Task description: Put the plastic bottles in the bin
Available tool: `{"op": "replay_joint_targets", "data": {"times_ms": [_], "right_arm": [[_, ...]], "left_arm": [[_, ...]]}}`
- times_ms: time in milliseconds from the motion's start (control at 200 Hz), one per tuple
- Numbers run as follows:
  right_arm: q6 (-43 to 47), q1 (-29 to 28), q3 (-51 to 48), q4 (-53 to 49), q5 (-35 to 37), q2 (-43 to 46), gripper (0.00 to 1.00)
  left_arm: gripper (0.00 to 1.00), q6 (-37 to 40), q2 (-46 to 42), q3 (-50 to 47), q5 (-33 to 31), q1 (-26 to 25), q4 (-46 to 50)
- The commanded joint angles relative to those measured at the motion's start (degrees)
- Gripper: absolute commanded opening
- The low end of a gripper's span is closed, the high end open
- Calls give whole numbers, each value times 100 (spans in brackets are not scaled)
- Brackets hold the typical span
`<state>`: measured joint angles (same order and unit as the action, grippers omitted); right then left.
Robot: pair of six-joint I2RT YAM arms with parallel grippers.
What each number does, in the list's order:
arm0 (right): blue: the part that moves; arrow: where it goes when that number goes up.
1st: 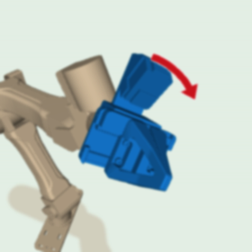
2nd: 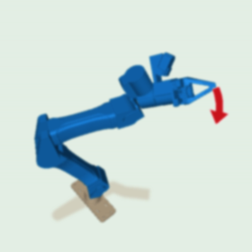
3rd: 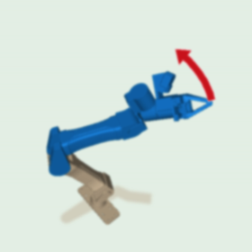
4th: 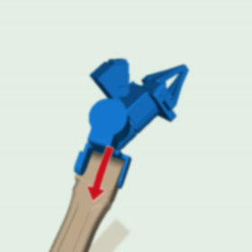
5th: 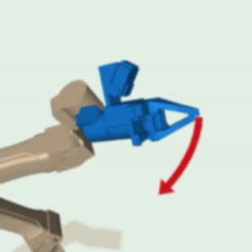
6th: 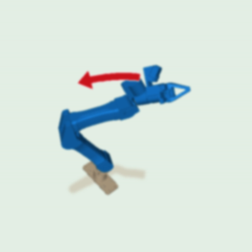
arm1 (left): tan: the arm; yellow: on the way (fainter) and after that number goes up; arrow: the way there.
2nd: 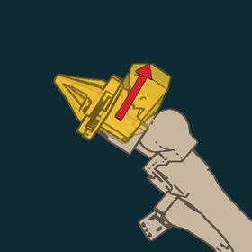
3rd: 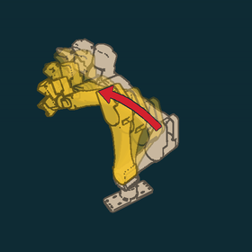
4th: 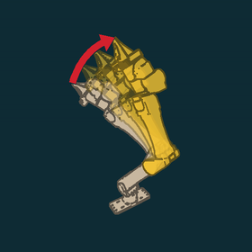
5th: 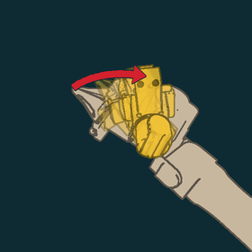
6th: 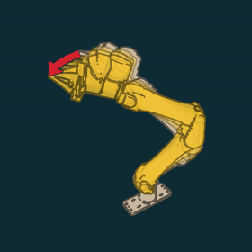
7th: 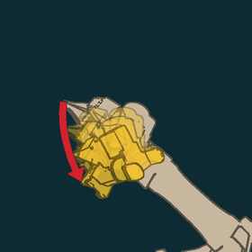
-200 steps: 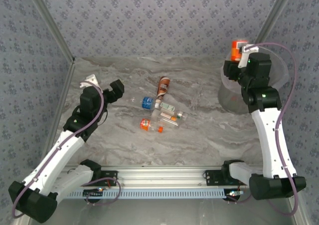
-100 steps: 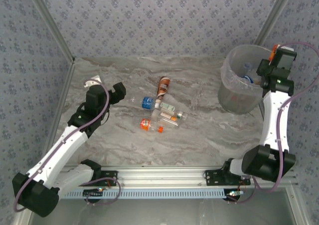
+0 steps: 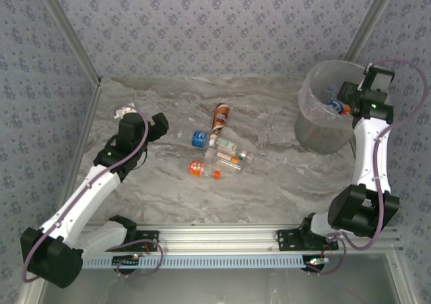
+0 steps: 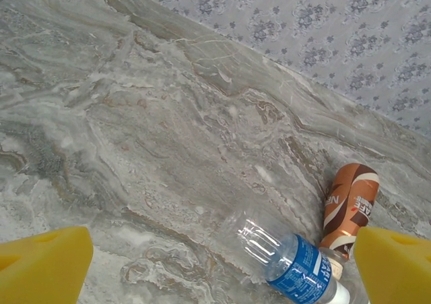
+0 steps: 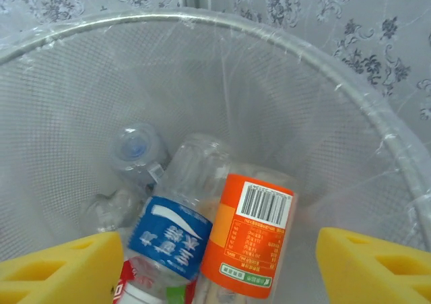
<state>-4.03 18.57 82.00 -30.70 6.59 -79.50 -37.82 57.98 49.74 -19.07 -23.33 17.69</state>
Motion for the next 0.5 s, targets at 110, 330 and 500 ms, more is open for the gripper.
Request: {"op": "replay_joint_targets", "data": {"times_ms": [110,330,500], "right_arm": [[-438,-235,251,-349,-90,471,80],[-661,-1301,42,-219,-968,897,88],[-929,-2592,-106,135,-534,709,93]], "left_arm": [[100,-269,62,173,17,186,232],[100,-568,287,177,243,421,416],[99,-657,489,239,433,488,491]]}}
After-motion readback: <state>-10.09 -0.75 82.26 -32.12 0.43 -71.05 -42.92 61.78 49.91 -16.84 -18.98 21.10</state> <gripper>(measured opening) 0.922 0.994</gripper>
